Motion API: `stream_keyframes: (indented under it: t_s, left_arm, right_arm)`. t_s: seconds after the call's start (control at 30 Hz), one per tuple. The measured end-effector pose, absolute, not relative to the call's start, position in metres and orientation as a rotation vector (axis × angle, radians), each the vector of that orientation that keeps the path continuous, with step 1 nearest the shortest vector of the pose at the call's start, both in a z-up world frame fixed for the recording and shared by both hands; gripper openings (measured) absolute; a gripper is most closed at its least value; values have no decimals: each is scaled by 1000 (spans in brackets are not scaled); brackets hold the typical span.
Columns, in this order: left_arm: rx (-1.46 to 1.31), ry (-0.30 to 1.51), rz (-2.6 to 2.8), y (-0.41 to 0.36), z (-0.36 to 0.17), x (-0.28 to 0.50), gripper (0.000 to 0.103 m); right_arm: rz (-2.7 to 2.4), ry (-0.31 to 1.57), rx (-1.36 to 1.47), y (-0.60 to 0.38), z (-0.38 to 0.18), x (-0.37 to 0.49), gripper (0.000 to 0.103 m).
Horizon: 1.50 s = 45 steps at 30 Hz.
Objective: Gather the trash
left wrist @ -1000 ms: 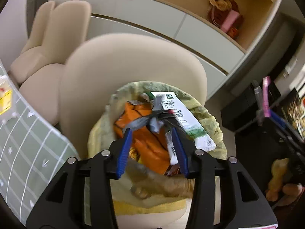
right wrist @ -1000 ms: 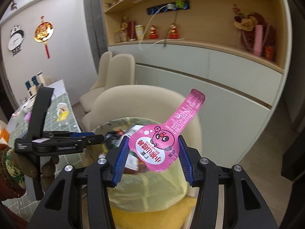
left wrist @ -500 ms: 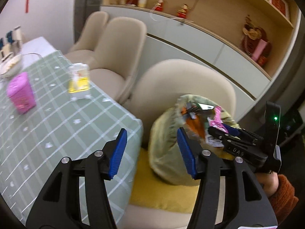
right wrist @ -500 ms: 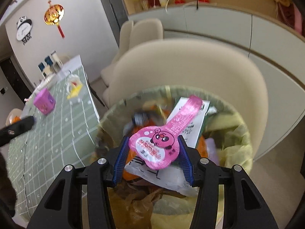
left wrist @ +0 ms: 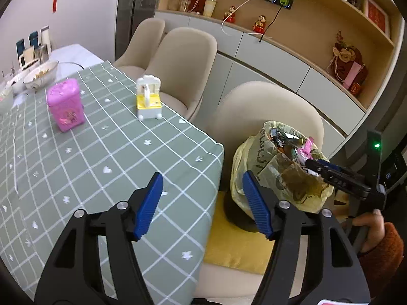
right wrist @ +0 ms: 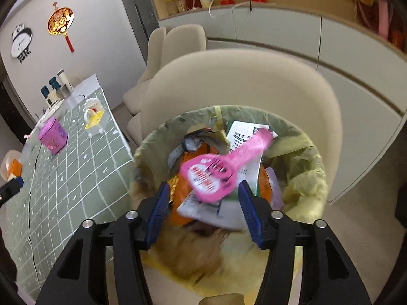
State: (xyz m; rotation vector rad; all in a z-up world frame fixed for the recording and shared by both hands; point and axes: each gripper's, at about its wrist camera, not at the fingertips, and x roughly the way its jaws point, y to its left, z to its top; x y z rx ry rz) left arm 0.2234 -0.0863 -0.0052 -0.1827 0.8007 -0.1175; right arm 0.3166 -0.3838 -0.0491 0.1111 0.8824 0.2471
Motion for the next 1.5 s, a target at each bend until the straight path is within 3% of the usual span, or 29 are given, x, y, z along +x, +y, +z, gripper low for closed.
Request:
stream_keyframes:
  t_s: [0.5,1.07,1.5]
  left_arm:
    - [-65,706,-145,-34,13,132,87]
    - [30,594,-68,3,25,34,88]
    - [55,576,-103,6,25,23,88]
  right_arm:
    - [193,635,111,-304,19,142,53]
    - [103,528,16,-205,34,17,53]
    - [76,535,35,-201,36,8,53]
